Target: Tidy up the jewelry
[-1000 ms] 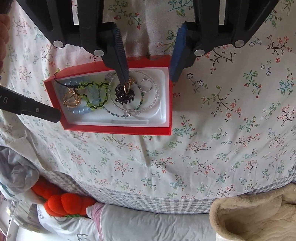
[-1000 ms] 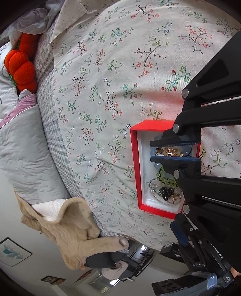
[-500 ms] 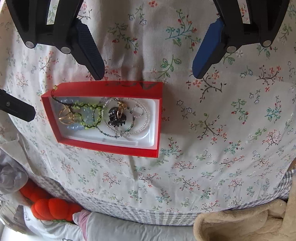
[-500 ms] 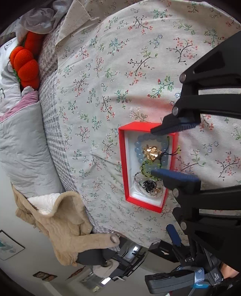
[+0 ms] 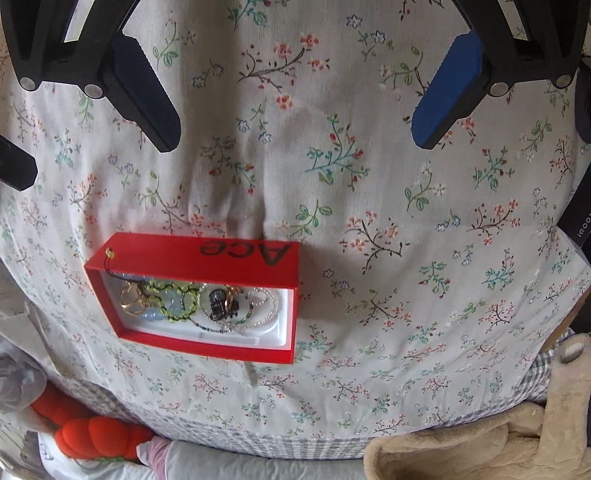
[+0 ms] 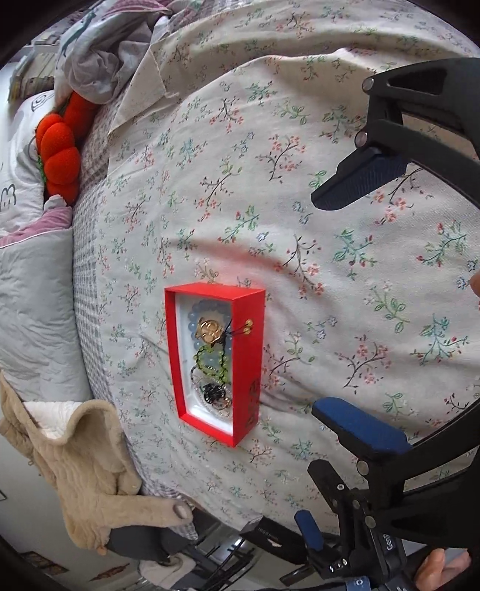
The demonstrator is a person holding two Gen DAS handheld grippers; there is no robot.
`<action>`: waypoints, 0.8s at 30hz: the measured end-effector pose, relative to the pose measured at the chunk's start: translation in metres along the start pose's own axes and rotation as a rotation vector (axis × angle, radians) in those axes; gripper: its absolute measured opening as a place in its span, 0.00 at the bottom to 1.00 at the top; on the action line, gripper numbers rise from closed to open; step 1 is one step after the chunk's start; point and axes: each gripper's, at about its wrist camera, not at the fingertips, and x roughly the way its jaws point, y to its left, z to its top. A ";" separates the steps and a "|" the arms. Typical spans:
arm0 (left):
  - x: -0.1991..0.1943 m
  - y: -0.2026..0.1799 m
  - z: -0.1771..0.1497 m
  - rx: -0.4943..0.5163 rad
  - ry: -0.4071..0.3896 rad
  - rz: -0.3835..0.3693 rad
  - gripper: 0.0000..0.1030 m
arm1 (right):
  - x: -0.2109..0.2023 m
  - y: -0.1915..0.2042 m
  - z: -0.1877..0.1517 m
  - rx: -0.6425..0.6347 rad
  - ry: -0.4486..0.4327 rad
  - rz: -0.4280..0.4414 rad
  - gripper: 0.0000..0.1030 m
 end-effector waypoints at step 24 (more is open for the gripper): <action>-0.005 0.010 -0.011 -0.013 -0.004 0.044 1.00 | 0.011 0.024 -0.013 -0.035 0.030 -0.082 0.99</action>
